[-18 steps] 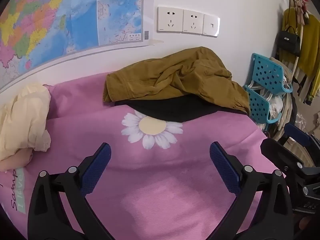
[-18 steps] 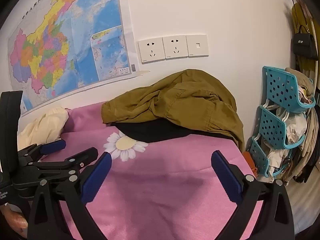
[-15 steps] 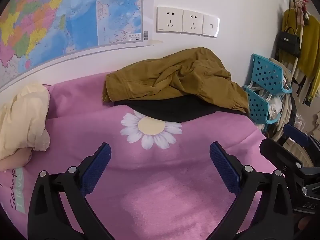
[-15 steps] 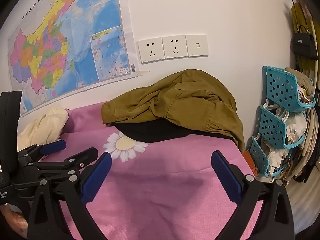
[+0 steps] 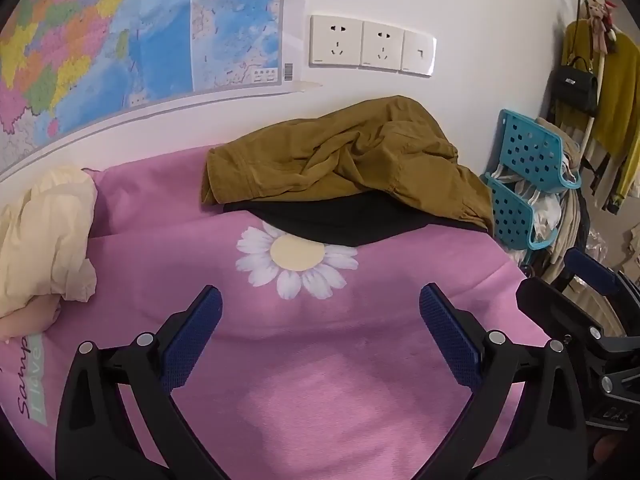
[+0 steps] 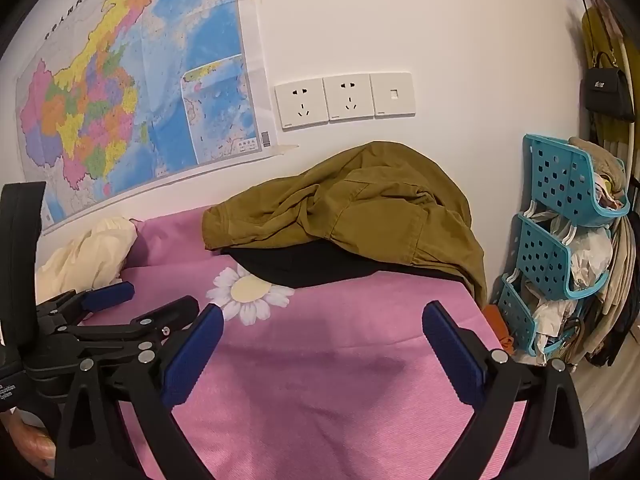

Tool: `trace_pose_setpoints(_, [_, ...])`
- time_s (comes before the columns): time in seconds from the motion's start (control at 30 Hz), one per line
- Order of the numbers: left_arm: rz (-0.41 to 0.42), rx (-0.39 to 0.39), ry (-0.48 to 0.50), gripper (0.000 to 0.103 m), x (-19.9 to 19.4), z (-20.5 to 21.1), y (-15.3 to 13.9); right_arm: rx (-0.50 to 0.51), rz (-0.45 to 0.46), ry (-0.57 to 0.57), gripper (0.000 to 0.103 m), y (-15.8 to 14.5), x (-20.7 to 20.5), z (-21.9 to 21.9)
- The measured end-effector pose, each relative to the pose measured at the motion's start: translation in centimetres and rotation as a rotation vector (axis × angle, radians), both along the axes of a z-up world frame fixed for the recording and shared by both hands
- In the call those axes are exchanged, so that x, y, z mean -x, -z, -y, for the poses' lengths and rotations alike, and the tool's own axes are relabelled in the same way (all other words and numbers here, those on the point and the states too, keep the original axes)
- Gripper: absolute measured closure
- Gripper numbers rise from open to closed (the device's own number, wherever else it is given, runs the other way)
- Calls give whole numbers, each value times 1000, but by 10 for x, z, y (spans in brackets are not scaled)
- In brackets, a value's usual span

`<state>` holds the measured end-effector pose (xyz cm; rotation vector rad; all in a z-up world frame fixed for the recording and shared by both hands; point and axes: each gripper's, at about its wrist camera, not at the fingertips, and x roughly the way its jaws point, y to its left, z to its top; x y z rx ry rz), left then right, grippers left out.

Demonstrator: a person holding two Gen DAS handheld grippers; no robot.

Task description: Fold large clothes

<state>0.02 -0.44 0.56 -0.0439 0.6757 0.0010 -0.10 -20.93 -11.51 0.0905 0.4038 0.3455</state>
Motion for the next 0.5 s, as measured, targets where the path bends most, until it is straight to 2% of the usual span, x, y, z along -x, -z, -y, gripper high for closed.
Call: trace_pose_setpoints(0.5, [3,5,6,6,3,2,1,-9,-1,1,6,2,0,2])
